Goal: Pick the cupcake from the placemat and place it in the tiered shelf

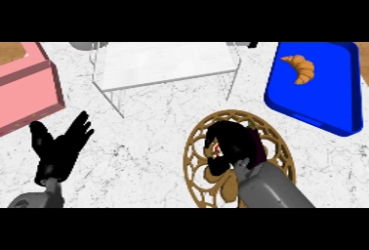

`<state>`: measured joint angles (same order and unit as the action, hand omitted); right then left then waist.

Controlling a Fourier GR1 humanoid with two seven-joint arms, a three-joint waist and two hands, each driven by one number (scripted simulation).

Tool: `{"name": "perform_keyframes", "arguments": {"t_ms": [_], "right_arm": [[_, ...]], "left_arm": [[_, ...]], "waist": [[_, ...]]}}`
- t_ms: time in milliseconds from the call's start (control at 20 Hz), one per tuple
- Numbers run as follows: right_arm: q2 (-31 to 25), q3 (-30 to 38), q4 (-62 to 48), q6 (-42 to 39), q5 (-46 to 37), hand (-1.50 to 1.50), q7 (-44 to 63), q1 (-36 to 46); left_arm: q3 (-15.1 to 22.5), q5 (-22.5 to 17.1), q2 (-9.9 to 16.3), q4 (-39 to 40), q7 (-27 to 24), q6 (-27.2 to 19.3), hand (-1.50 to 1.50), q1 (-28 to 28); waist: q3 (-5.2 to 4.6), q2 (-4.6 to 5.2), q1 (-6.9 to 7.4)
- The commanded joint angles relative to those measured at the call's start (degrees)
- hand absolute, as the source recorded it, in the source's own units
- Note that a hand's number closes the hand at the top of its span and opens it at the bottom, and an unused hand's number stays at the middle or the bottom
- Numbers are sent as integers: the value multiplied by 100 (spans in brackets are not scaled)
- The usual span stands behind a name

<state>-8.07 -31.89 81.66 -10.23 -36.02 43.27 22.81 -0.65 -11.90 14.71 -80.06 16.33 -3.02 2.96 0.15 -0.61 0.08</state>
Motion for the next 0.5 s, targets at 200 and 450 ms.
{"name": "perform_keyframes", "arguments": {"t_ms": [200,450], "right_arm": [[782,-892,-246,509,255,150,256,614],[800,-1805,-516,1134,1218,150,748,1899]], "left_arm": [[99,99,-169,248,199,19,0,207],[259,207,-322,370,-131,100,0,9]], "waist": [[-15,80,117],[-20,102,346]]}}
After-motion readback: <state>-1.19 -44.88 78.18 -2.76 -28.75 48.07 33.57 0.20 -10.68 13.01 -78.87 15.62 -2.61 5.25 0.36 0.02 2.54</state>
